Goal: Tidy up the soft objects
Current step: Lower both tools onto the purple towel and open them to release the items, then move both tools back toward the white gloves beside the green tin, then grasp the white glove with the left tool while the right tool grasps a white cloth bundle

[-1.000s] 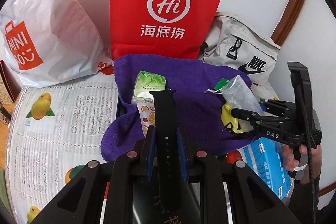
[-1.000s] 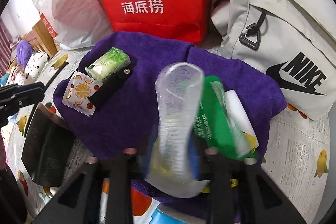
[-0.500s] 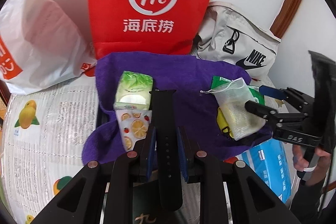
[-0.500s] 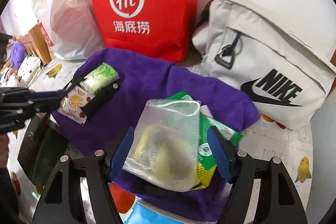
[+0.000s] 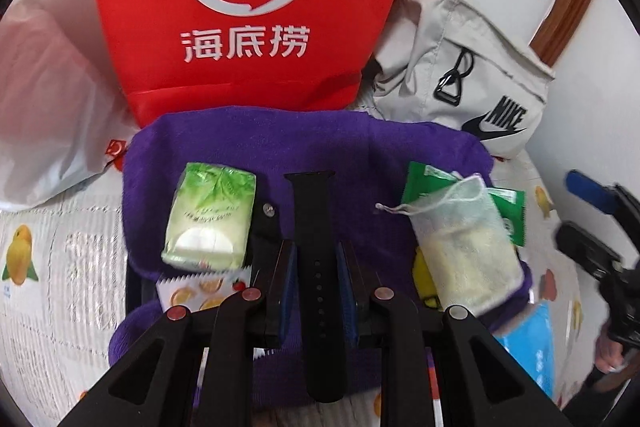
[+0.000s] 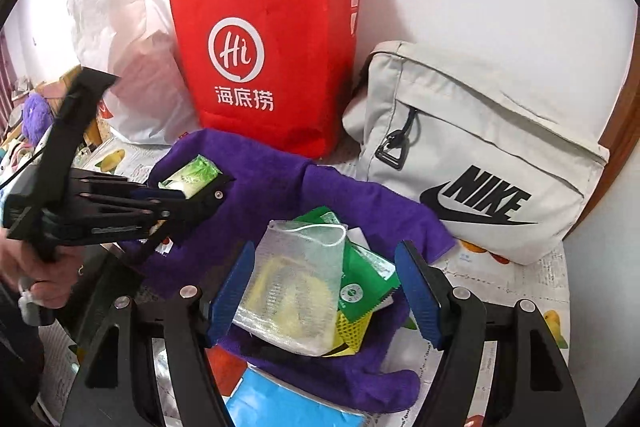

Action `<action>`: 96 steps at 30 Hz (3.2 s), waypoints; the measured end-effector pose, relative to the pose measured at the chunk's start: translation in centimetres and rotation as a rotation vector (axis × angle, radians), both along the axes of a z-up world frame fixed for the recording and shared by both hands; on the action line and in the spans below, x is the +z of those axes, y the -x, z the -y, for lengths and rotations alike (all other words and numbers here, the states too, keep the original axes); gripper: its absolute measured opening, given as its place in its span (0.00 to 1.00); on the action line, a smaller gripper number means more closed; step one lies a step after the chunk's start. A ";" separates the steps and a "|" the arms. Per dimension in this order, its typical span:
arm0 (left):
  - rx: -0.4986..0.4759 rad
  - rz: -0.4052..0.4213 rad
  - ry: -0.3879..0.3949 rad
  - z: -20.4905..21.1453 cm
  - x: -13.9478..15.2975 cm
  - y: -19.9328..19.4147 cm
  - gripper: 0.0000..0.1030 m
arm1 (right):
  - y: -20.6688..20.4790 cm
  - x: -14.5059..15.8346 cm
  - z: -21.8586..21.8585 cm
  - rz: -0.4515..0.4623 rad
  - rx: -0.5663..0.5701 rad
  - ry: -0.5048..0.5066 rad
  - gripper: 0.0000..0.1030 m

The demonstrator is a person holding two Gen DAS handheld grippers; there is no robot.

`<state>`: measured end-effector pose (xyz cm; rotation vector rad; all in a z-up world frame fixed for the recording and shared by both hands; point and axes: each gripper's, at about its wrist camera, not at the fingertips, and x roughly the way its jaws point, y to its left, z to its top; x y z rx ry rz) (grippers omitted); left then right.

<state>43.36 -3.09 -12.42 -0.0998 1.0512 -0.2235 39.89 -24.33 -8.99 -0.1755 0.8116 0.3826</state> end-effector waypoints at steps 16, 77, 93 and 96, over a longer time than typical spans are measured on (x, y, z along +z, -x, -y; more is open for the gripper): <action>0.023 -0.043 -0.064 1.0 -0.9 -0.2 0.26 | 0.5 0.9 0.5 -0.001 0.018 -0.050 0.70; 0.179 0.130 -0.038 -6.8 0.0 31.4 0.60 | 23.7 -9.9 -4.7 -0.222 -0.078 -0.228 0.10; -0.026 0.162 0.009 -0.6 0.0 28.0 0.69 | 29.6 -8.7 -1.5 -0.194 -0.023 -0.131 0.09; -0.047 0.152 -0.006 0.8 -0.6 26.7 0.69 | 30.2 -9.1 0.1 -0.187 -0.068 -0.103 0.10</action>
